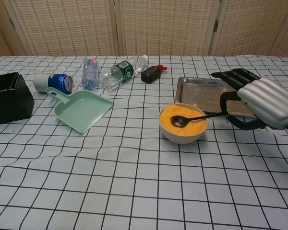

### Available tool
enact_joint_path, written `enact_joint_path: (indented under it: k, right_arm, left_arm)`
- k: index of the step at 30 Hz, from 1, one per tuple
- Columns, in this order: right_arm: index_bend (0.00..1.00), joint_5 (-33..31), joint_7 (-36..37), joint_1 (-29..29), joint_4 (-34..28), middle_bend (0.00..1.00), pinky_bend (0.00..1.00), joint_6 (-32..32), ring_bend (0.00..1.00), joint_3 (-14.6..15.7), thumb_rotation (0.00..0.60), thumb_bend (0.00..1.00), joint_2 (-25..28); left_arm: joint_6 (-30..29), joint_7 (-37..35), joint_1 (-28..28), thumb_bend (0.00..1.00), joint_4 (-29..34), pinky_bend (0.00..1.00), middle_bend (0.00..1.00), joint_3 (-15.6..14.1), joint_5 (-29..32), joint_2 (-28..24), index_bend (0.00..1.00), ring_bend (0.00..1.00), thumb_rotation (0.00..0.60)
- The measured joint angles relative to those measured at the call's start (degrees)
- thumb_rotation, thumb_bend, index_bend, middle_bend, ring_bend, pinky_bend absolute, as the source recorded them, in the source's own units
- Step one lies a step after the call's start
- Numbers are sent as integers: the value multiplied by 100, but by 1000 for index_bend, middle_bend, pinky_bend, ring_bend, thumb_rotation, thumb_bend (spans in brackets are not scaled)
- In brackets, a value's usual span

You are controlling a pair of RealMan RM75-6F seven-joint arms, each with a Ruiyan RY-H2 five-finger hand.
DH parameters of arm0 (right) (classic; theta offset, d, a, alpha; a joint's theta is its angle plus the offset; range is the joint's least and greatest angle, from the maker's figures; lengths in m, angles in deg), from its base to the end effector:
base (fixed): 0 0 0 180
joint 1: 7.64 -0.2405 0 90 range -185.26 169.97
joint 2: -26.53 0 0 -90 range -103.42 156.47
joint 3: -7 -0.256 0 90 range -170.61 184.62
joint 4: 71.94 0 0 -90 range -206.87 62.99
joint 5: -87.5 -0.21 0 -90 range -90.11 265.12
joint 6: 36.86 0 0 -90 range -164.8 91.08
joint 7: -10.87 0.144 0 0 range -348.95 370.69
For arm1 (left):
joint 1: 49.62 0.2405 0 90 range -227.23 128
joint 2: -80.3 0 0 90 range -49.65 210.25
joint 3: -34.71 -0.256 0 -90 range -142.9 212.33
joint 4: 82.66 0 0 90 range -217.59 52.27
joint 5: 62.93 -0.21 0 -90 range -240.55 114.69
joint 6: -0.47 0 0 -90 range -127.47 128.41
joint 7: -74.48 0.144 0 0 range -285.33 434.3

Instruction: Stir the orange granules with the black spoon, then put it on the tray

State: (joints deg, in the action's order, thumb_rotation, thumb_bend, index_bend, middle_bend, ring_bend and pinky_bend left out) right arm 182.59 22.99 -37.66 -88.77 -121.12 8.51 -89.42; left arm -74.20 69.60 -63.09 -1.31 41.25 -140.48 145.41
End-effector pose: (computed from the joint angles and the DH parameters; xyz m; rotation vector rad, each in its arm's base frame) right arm -0.2627 -0.3142 -0.0366 1.8114 -0.3963 1.0649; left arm -0.3387 0.2479 0.1735 -1.3745 -0.8960 -0.8318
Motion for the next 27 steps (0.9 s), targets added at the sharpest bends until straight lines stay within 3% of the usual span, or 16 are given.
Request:
enact_joint_path:
  k: [10,27]
  right_arm:
    - [496,37,95,71,-289,0,0,-130,0,59,600,324,212]
    - [452,144,-170,89,-243,0,0,-318,0,142,600,323,213]
  left_arm:
    - [7,20,1,458,18,184,0,5,15,-3,0,2,600]
    - [35,37,-1,458,33,184,0,3,32,-12,0,3,600]
